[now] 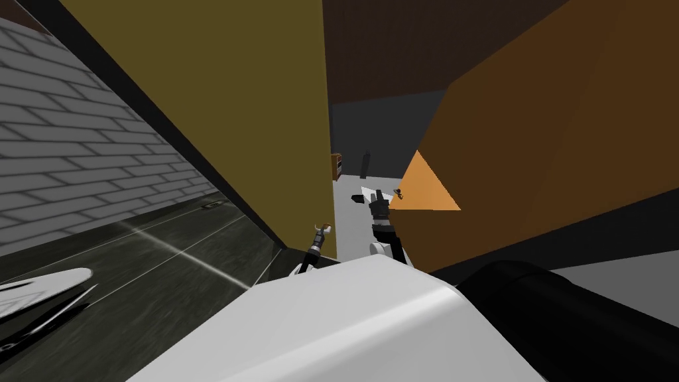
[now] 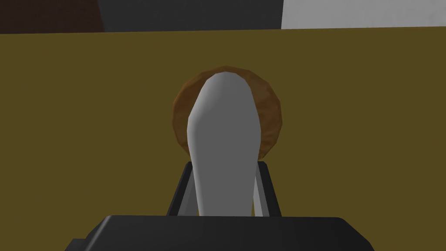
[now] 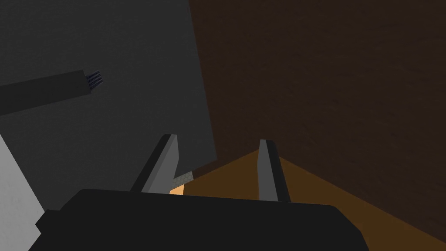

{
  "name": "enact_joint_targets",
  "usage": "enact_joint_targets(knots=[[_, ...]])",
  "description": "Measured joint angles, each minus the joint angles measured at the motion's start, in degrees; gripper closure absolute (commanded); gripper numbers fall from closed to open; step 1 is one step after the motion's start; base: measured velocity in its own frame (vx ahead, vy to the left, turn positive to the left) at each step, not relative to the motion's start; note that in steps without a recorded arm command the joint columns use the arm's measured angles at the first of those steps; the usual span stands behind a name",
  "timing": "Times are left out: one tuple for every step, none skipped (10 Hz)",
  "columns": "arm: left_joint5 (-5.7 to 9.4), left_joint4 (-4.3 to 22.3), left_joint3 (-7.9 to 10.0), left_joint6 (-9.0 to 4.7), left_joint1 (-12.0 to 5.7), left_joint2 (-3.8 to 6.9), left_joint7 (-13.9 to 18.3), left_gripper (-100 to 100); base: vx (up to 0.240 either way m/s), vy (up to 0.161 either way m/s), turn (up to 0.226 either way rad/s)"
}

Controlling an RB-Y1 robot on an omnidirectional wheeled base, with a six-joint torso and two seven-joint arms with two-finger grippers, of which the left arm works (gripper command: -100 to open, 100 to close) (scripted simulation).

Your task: Push the door open

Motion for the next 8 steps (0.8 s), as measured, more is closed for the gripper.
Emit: enact_joint_targets(knots=[[0.04,1.0,0.28,-0.16,-0.22,-0.18,0.0,100,0.147,-0.09,0.038],[0.1,1.3,0.58,-0.12,-0.14,-0.13,0.0,100,0.162,-0.105,0.027],[0.14,0.3,0.98,0.27,0.5,0.11,-0.3,100,0.166,-0.135,0.043],[0.25,1.0,1.61,-0.04,0.05,0.07,-0.4,100,0.201,-0.135,0.056],[0.37,0.3,2.37,0.24,0.44,0.09,-0.8,100,0.223,-0.122,0.086],[0.54,0.9,3.25,0.26,-0.03,-0.1,-1.1,100,0.179,-0.096,0.039],[0.68,1.0,3.95,0.29,-0.34,-0.16,-1.3,100,0.152,-0.1,0.046],[0.86,1.2,4.85,0.25,-0.65,-0.25,-1.5,100,0.115,-0.116,0.064]])
